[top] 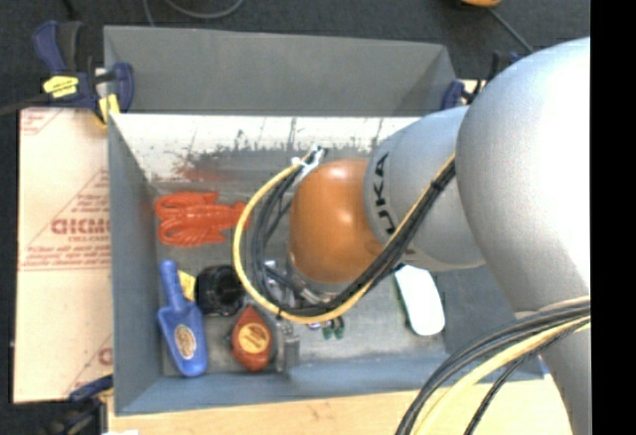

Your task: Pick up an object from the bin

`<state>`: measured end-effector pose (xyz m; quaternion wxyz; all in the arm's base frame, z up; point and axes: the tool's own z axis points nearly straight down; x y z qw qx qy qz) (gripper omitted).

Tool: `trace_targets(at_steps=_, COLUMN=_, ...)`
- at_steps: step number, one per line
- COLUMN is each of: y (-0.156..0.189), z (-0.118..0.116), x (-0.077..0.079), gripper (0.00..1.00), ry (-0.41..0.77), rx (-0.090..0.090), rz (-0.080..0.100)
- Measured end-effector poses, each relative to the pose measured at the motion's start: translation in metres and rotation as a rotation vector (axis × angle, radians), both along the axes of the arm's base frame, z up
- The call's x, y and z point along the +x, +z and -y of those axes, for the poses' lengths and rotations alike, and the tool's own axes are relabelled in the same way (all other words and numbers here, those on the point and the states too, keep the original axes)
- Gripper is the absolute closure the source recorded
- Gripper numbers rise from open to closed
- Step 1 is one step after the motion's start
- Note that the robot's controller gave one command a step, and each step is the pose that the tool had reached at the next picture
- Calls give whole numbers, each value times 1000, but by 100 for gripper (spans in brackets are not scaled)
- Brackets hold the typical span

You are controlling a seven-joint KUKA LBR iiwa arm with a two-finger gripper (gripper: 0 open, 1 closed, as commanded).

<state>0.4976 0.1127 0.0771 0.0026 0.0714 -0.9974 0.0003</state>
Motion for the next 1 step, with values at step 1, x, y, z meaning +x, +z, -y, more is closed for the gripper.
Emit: trace_targets(at_steps=1, y=-5, z=-15, x=-1, gripper=0, ry=86, rx=1, rz=6)
